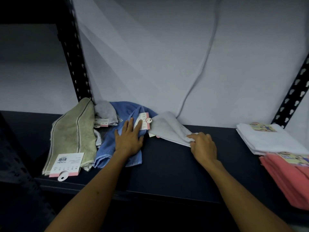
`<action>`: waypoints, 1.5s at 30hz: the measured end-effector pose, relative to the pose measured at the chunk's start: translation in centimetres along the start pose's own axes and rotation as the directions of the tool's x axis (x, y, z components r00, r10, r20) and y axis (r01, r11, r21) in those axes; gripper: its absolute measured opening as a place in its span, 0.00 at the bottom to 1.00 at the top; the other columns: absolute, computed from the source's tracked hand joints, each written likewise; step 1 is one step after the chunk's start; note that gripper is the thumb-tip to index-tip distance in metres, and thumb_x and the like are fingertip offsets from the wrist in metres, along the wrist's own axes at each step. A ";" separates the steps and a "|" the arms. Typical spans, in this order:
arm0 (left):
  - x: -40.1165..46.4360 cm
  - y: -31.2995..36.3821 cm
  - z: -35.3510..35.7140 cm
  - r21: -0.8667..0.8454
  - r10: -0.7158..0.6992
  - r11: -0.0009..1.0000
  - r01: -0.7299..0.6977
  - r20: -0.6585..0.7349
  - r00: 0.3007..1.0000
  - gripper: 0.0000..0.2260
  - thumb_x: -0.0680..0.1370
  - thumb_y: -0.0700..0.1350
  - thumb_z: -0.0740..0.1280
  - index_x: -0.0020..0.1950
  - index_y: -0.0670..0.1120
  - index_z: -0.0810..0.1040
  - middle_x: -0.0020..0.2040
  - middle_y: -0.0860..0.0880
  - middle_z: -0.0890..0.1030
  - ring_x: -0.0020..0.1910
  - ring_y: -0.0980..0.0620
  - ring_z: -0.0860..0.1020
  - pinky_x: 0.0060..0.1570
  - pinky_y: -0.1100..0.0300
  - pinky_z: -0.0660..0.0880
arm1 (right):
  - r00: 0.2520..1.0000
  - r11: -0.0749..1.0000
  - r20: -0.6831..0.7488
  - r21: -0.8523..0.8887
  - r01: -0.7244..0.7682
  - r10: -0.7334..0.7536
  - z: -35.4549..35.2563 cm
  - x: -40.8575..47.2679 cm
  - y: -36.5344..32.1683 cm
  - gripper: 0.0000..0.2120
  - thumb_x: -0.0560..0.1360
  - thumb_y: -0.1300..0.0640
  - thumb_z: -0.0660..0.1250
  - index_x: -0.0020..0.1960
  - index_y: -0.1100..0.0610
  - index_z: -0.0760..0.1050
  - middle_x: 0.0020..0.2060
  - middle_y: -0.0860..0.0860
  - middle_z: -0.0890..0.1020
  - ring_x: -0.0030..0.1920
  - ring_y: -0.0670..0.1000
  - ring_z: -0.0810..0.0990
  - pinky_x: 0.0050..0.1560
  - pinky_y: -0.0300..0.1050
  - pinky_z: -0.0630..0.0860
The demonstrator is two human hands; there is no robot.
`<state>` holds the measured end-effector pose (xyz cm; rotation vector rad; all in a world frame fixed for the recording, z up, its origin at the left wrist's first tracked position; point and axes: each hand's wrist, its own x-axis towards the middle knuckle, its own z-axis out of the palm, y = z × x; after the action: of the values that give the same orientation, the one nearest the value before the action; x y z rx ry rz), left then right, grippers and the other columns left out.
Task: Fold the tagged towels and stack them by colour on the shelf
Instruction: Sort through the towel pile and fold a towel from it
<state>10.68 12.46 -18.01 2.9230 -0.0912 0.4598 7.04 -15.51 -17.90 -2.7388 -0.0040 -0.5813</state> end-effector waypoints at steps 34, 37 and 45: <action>0.4 8.5 -0.9 -0.312 0.467 0.747 -0.586 -0.381 0.798 0.13 0.78 0.50 0.61 0.53 0.48 0.83 0.55 0.50 0.82 0.54 0.46 0.76 0.52 0.44 0.73 | 0.929 0.946 0.361 0.322 -0.039 -0.085 -11.1 0.9 3.2 0.04 0.76 0.57 0.68 0.44 0.52 0.81 0.39 0.48 0.85 0.42 0.47 0.82 0.47 0.42 0.76; 1.2 8.9 -2.3 -0.436 0.393 0.673 -0.598 -0.473 0.788 0.12 0.79 0.49 0.63 0.51 0.46 0.85 0.56 0.49 0.82 0.56 0.47 0.78 0.57 0.48 0.73 | 0.889 0.923 0.442 0.380 -0.066 -0.118 -12.8 2.2 3.1 0.05 0.75 0.59 0.69 0.43 0.54 0.83 0.40 0.47 0.85 0.41 0.45 0.81 0.47 0.41 0.75; 2.9 10.6 -6.0 -0.604 0.377 0.550 -0.577 -0.437 0.817 0.08 0.76 0.42 0.66 0.45 0.41 0.85 0.52 0.48 0.85 0.65 0.54 0.73 0.63 0.60 0.71 | 0.966 0.993 0.255 0.101 -0.057 0.029 -13.5 4.4 3.3 0.09 0.77 0.52 0.68 0.55 0.53 0.80 0.52 0.49 0.82 0.52 0.51 0.81 0.53 0.44 0.76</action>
<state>10.70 3.07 -9.68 1.9866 -0.8626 0.6873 5.98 -23.35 -5.71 -2.6802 -0.0363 -0.2086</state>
